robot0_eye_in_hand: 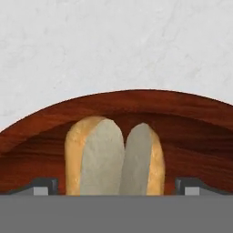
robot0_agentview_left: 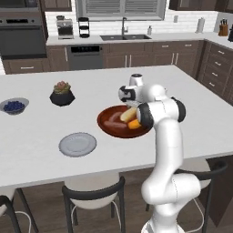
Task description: Place one bun and one sausage from the bowl on each plate.
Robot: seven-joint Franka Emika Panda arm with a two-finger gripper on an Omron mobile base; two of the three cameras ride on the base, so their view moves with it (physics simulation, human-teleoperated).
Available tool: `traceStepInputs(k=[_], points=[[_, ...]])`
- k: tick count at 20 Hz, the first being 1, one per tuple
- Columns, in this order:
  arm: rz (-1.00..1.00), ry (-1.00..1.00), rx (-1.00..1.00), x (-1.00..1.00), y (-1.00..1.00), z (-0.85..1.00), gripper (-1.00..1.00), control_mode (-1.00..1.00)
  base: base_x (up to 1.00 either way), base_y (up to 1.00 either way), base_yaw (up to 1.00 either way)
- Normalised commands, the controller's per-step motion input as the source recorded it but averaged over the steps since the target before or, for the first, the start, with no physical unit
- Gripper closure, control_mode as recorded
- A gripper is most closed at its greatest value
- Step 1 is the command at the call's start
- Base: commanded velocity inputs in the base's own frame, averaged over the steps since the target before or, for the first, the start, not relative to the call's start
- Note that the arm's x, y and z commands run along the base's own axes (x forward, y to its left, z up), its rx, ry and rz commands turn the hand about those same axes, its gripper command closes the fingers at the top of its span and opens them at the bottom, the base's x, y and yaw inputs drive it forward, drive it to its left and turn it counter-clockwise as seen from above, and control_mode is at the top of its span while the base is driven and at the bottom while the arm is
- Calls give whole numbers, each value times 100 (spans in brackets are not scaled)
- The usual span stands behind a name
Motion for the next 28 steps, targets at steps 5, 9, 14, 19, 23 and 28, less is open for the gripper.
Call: traceStepInputs(k=[5, 9, 14, 19, 23, 28], points=[[0, 12, -1, 8, 0, -36, -100, -100, 0, 0, 0], [0, 5, 0, 1, 0, -10, 100, -100, 0, 0, 0], [-1, -2, 3, -24, -10, 33, 100, -100, 0, 0, 0], [-2, -17, 6, -99, -47, 74, 100, -100, 0, 0, 0], [3, -29, 1, -100, -52, 9, 100, -100, 0, 0, 0], [9, -26, 0, -80, -14, 0, 100, 100, -20, 0, 3]])
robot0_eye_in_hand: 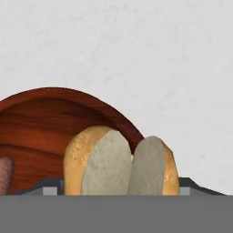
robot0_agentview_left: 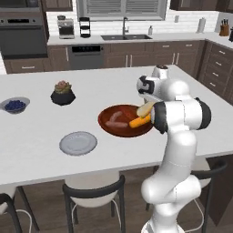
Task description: Place one bun and one sausage from the bowl on each plate.
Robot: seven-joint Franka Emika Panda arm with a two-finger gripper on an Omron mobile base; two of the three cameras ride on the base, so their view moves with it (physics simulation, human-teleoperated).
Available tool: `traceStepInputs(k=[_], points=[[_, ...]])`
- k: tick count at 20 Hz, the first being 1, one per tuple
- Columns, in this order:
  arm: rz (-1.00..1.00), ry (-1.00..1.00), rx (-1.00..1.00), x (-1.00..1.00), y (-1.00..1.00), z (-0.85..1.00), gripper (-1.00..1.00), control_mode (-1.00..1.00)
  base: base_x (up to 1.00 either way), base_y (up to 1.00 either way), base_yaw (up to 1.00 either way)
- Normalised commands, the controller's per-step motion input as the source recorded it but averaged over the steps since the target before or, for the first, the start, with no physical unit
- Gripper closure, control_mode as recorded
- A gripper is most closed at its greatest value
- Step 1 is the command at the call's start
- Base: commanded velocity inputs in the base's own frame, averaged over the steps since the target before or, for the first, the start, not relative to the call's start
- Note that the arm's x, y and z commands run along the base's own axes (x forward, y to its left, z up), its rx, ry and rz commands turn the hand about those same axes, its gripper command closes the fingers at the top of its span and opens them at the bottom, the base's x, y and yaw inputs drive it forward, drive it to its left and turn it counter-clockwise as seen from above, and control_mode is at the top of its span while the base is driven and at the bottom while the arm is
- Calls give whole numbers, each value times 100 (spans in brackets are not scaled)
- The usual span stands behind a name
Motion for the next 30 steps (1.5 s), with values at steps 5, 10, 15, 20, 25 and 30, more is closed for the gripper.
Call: traceStepInputs(k=[5, 10, 15, 20, 25, 30], points=[[0, 0, 0, 0, 0, 0, 100, 100, -100, 53, 15], [0, 0, 0, 0, 0, 0, 100, 100, -38, 100, 3], [0, 0, 0, 0, 0, 0, 100, 100, 6, 100, 0], [0, 0, 0, 0, 0, 0, 100, 100, 30, 100, -4], [0, 0, 0, 0, 0, 0, 100, 100, 80, 100, -18], [-3, 0, 0, 36, 40, 1, 100, -100, 60, 58, -10]])
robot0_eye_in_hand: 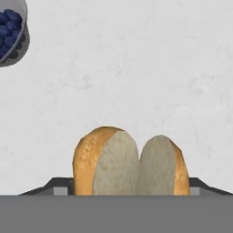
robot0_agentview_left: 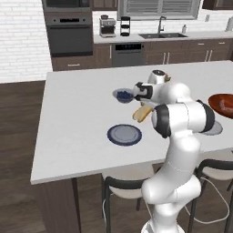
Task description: Place one bun and one sausage from the bowl on each plate.
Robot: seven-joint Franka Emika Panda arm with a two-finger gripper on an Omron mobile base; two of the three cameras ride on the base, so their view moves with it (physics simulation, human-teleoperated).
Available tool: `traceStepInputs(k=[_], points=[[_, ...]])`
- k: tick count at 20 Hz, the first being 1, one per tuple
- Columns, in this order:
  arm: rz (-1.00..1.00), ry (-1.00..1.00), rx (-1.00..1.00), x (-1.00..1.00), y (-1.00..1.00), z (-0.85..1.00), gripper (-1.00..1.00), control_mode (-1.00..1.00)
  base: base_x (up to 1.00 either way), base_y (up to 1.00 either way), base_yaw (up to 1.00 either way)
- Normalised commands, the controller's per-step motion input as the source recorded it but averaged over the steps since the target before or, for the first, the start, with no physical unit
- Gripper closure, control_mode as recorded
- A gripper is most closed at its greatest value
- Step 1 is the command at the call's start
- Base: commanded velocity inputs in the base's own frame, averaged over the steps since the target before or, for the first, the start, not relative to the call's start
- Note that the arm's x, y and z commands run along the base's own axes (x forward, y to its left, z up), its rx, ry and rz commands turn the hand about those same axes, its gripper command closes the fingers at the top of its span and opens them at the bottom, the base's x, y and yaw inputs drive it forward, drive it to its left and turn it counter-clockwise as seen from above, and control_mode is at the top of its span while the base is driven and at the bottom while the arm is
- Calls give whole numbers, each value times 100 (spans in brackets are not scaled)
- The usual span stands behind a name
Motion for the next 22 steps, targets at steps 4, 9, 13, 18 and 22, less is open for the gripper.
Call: traceStepInputs(k=[4, 9, 13, 18, 22], points=[[-3, 9, 6, 55, 91, -33, 100, -100, 0, 0, 0], [3, 12, 3, -22, 4, -49, 100, -100, 0, 0, 0], [0, 10, 0, -14, 18, -47, 100, -100, 0, 0, 0], [0, 6, 0, -34, 57, -1, 100, -100, 0, 0, 0], [0, 8, 0, -9, 3, -57, 100, -100, 0, 0, 0]])
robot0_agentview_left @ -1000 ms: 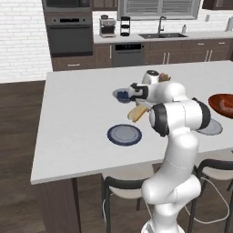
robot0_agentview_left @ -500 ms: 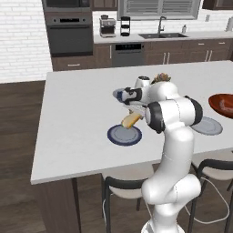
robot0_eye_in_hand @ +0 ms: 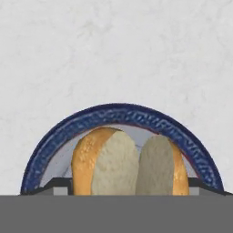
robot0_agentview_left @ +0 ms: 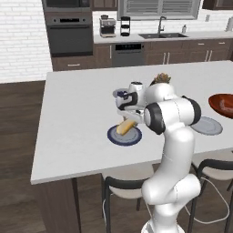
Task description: Place one bun and one sausage from the bowl on each plate.
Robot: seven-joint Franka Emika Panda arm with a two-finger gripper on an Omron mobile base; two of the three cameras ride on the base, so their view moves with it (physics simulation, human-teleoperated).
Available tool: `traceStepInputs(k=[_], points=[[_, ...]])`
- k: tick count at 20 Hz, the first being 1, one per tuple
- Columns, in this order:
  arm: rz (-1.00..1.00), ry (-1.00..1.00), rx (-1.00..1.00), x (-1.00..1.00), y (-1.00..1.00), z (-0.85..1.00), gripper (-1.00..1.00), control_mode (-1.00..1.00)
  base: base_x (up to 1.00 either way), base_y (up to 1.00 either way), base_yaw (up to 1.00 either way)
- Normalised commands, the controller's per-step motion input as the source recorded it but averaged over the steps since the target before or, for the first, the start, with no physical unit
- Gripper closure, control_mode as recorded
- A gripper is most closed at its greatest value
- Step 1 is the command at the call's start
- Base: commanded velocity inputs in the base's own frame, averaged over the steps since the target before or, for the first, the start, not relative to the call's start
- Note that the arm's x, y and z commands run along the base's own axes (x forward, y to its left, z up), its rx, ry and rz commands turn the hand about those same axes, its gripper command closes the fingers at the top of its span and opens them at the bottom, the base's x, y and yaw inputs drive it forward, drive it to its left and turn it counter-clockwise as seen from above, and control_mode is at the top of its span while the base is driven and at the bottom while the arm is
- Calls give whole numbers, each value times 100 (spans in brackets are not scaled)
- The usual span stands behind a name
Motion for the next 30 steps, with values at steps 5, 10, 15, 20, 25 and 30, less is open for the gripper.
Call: traceStepInputs(k=[5, 10, 15, 20, 25, 30], points=[[1, 13, 0, 0, 19, -45, -100, -100, 0, 0, 0], [0, 0, 0, 0, 0, 6, -100, -100, 0, 0, 0], [2, -17, 0, -39, 0, 43, -100, -100, 0, 0, 0], [2, -17, 0, -66, -15, 52, -100, -100, 0, 0, 0], [21, -8, -12, -100, -55, 32, -100, -100, 0, 0, 0], [12, 0, -7, -40, -25, 9, -100, 100, -55, -60, 12]])
